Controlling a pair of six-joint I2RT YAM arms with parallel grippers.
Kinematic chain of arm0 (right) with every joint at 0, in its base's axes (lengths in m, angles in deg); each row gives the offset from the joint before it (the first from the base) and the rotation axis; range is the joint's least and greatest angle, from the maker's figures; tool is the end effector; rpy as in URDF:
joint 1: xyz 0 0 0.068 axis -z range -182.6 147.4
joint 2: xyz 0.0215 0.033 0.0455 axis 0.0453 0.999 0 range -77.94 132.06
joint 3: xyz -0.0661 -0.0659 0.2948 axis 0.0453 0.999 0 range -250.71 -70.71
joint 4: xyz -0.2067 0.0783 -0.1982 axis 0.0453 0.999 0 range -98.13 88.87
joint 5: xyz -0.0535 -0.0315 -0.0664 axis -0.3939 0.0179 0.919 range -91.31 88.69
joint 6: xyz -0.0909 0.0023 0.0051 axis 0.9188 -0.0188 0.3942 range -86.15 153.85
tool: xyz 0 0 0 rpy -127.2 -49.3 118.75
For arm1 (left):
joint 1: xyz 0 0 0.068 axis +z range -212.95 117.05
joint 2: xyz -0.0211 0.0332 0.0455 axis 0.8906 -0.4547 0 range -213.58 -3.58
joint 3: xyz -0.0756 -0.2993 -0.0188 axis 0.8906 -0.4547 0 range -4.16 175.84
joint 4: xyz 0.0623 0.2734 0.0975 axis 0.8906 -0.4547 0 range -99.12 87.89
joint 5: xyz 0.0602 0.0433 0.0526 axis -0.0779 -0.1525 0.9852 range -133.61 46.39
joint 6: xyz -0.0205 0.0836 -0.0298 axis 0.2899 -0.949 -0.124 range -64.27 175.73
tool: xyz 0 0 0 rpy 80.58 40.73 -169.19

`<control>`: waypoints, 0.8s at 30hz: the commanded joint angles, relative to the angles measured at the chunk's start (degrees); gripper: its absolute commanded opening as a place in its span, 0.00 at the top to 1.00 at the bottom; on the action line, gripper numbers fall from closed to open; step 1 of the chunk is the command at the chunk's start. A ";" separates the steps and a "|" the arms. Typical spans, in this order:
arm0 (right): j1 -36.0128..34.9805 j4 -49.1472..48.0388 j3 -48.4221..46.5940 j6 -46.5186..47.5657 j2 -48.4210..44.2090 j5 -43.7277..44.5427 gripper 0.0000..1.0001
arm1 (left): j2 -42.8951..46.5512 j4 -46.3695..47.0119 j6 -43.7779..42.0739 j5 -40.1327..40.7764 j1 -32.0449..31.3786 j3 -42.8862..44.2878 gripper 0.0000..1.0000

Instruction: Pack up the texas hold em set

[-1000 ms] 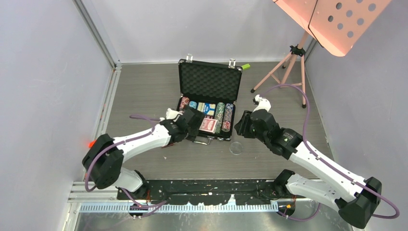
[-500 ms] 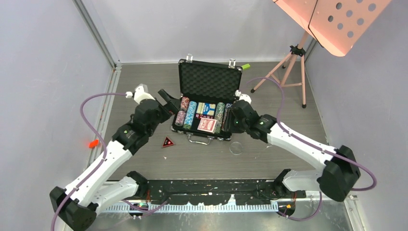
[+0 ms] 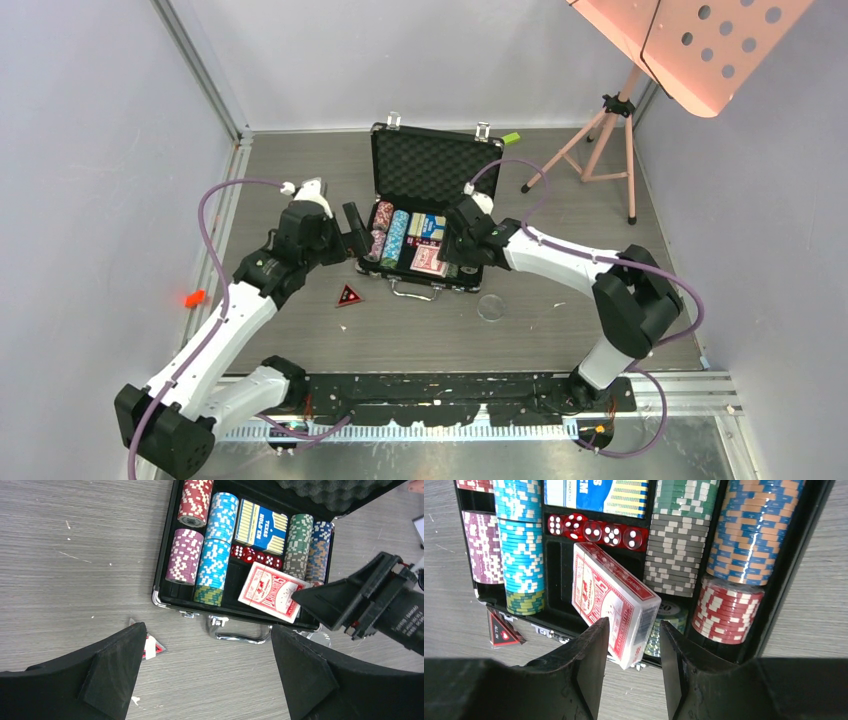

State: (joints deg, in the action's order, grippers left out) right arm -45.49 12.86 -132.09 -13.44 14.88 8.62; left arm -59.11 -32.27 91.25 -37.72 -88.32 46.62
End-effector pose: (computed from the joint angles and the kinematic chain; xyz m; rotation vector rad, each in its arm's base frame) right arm 0.3034 0.2628 0.1961 0.1714 2.5183 0.4531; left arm 0.2413 -0.1051 0.3098 -0.2557 2.2040 -0.4880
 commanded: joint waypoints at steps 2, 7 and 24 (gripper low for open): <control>0.10 -2.10 -3.44 -4.46 2.43 -0.41 0.52 | 2.34 -0.98 -3.94 -1.19 0.49 2.23 0.00; 0.16 -2.62 -3.52 -5.96 3.20 -2.65 0.54 | 3.05 -1.01 -4.25 -0.76 0.63 1.68 0.00; 0.77 -2.59 -2.73 -6.28 -1.09 -5.91 0.80 | 4.16 -1.68 -4.97 0.09 0.67 2.08 0.00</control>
State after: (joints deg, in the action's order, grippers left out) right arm -45.16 11.60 -133.49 -19.71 15.60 3.49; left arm -56.07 -33.77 87.43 -38.09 -87.99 46.62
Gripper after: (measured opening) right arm 0.173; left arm 0.994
